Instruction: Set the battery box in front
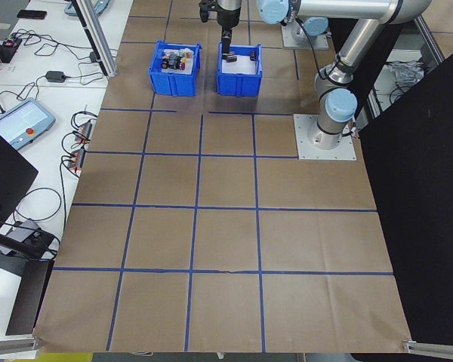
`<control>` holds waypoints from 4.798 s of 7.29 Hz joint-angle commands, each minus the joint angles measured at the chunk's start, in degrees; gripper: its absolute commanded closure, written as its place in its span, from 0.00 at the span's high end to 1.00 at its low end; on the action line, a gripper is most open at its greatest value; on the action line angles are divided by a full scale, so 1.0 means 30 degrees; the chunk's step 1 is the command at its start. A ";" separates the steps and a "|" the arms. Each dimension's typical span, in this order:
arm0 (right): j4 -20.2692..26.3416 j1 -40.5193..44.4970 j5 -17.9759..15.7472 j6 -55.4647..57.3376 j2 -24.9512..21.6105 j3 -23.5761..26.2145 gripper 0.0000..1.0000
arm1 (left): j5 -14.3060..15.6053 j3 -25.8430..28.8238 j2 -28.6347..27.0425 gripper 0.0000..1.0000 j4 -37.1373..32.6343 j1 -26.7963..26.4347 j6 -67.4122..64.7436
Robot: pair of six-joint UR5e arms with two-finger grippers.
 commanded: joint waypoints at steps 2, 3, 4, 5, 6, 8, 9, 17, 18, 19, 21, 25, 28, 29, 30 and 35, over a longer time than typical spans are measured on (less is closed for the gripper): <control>0.0250 -0.0062 -0.0114 0.0029 -0.0024 -0.0128 1.00 | 0.0145 -0.0348 -0.0339 1.00 0.0565 0.0028 -0.1265; 0.0250 -0.0033 -0.0114 0.0029 -0.0053 -0.0128 1.00 | 0.0146 -0.0381 -0.0310 1.00 0.0714 0.0029 -0.1390; 0.0047 -0.0004 -0.0114 0.0029 -0.0198 -0.0012 1.00 | 0.0175 -0.0440 -0.0310 1.00 0.0687 0.0029 -0.1566; -0.0071 -0.0033 -0.0085 -0.0319 -0.0084 -0.0243 1.00 | 0.0175 -0.0440 -0.0426 1.00 0.0744 0.0029 -0.3163; -0.0160 -0.0004 0.0089 -0.1627 0.0207 -0.0506 1.00 | 0.0204 -0.0440 -0.0224 1.00 0.0774 -0.0029 -0.6079; -0.0570 0.0055 0.0295 -0.5519 0.1901 -0.2257 1.00 | -0.0058 -0.0411 -0.0018 0.99 0.0571 -0.0437 -1.3388; -0.0542 0.0113 0.0325 -0.7161 0.2780 -0.3311 1.00 | -0.0088 -0.0672 0.0157 0.99 0.0395 -0.1049 -1.7899; -0.0748 0.6611 -0.0112 -1.5441 0.8121 -0.8130 1.00 | -0.4189 -0.8961 0.3237 0.99 0.3785 -0.8345 -3.9405; -0.0921 0.7052 -0.0607 -1.5468 0.8237 -0.7604 1.00 | -0.4219 -0.9778 0.3090 0.99 0.5300 -0.8756 -4.0463; -0.0980 0.7695 -0.0612 -1.5614 0.8412 -0.6961 1.00 | -0.4219 -1.1236 0.2915 0.99 0.8042 -0.9108 -4.1373; -0.1909 0.8373 -0.1515 -1.7038 0.9141 -0.6661 1.00 | -0.4161 -1.1925 0.2039 0.96 1.0203 -0.9287 -4.2085; -0.4936 0.9517 -0.1667 -1.7724 1.0492 -0.6223 0.99 | -0.3137 -1.1837 0.0775 0.96 1.3165 -0.9317 -4.1473; -0.7027 0.9372 -0.1696 -1.7986 1.0230 -0.4030 1.00 | -0.3164 -1.1866 -0.0513 0.83 1.4304 -0.9404 -4.1557; -0.7625 0.9342 -0.1696 -1.7930 1.0404 -0.3851 1.00 | -0.3164 -1.1924 -0.0544 0.67 1.4309 -0.9463 -4.1500; -0.7631 0.9284 -0.1696 -1.7959 1.0348 -0.3820 0.99 | -0.3106 -1.1924 -0.0660 0.57 1.4310 -0.9434 -4.1354; -0.7572 0.9313 -0.2569 -1.8017 1.0201 -0.3761 0.24 | -0.3340 -1.2304 -0.1831 0.00 1.8372 -0.9463 -4.1063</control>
